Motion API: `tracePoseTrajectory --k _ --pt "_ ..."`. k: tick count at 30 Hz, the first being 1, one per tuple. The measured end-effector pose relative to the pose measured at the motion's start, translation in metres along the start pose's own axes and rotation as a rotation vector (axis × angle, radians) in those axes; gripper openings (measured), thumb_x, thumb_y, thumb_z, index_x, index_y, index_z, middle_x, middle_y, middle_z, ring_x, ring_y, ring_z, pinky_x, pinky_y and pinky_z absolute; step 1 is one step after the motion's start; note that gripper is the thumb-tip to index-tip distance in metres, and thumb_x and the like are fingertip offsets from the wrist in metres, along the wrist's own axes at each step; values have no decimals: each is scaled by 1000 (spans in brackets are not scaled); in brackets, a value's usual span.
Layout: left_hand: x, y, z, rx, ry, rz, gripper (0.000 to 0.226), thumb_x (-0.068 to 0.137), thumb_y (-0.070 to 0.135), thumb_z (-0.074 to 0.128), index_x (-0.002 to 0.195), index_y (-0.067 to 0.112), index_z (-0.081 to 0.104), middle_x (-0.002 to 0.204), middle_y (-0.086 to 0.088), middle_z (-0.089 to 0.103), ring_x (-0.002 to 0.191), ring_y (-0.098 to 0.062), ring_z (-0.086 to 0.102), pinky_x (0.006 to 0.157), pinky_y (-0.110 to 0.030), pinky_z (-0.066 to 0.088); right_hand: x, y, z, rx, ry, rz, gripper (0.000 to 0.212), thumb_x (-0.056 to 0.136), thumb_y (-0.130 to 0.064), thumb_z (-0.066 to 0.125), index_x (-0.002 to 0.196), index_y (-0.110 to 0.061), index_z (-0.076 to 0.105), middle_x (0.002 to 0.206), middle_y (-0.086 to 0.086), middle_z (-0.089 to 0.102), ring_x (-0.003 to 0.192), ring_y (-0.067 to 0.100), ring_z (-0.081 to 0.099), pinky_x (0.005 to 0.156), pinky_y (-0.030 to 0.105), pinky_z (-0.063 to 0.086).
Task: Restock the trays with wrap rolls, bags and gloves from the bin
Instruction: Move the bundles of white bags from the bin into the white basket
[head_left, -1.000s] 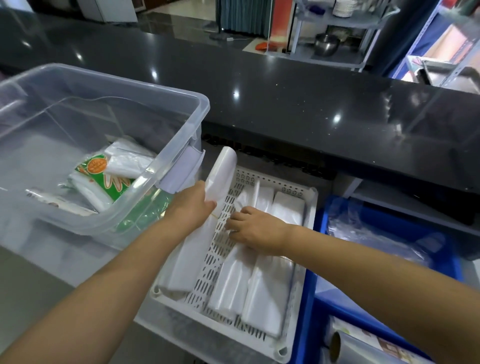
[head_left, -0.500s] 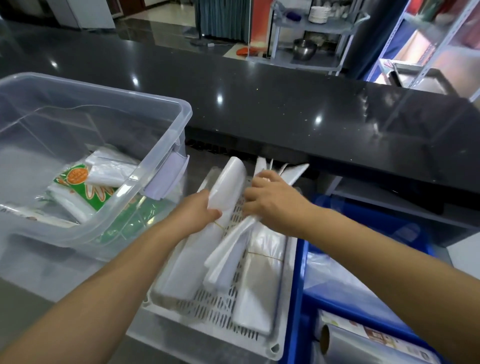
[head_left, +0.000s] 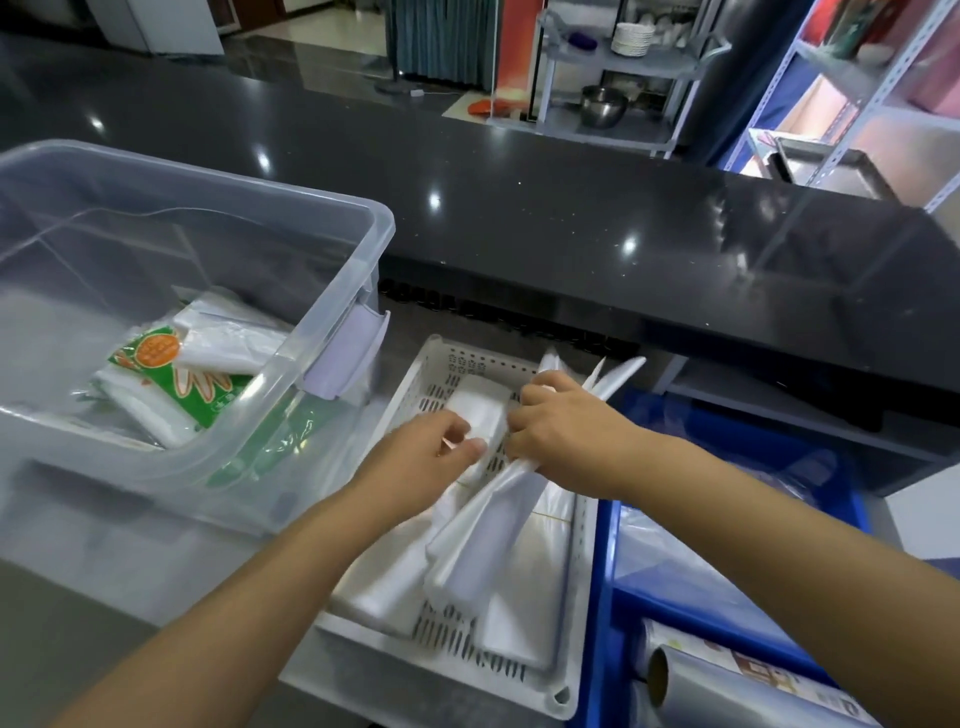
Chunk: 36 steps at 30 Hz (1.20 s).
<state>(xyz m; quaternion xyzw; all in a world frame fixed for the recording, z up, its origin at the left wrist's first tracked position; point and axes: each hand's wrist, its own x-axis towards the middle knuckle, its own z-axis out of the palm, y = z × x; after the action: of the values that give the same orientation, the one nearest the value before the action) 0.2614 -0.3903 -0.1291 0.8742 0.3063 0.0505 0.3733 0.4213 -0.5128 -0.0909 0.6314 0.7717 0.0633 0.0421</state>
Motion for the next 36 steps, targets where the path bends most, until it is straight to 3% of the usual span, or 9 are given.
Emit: tracePoseTrajectory --k 3,6,9,15,22,25,28,32,36 --pt "-22 4 -1 -71 -215 -50 40 64 66 51 81 32 60 75 9 65 68 -10 61 63 -33 51 18 -8 11 -2 -101 24 13 77 -15 65 87 -22 68 78 -4 61 82 22 49 94 37 33" --pt "-31 -4 6 131 -162 -33 10 70 33 56 75 24 58 71 4 62 67 -17 59 58 -34 46 29 -10 21 56 -127 40 17 76 -25 68 92 -21 66 85 -3 61 90 21 47 96 39 31" --pt "-35 -18 9 -3 -138 -127 9 74 15 54 77 20 61 74 0 63 70 -19 61 61 -33 48 32 -5 29 61 -173 82 39 75 -33 69 111 -21 59 101 -2 61 107 23 46 108 43 19" --pt "-47 -37 21 61 -222 -217 8 80 32 56 75 28 51 78 7 57 69 -8 54 52 -24 35 35 -4 40 51 -33 228 66 75 -16 71 134 -21 42 136 7 48 129 28 37 111 46 22" --pt "-45 -37 27 3 -50 -221 7 86 28 54 85 21 54 79 4 58 68 -10 56 50 -24 35 0 -20 44 159 142 589 41 79 4 57 117 -9 52 119 9 53 104 27 48 84 36 45" --pt "-45 -40 26 -35 -49 -226 5 86 27 56 83 23 53 79 6 58 69 -9 57 50 -22 35 -20 -45 42 233 15 684 19 83 -5 52 101 -11 54 100 6 53 88 25 51 65 35 45" --pt "-42 -42 14 -45 -20 -197 5 84 23 56 81 26 53 76 10 57 69 -6 54 51 -21 34 -29 -76 46 262 -158 586 24 84 -14 50 108 -14 52 108 5 50 95 27 50 62 34 40" --pt "-35 -45 -12 52 16 -165 2 82 16 55 83 17 56 78 -2 59 71 -20 55 53 -24 35 -28 -89 54 243 -225 109 41 87 -17 58 127 -23 51 128 5 49 116 26 43 93 41 39" --pt "-32 -47 -24 76 16 -146 8 81 11 54 87 8 59 81 -11 61 77 -29 57 60 -30 39 -21 -81 53 176 -291 -64 41 84 -14 62 123 -23 55 116 3 57 109 26 49 109 45 24"
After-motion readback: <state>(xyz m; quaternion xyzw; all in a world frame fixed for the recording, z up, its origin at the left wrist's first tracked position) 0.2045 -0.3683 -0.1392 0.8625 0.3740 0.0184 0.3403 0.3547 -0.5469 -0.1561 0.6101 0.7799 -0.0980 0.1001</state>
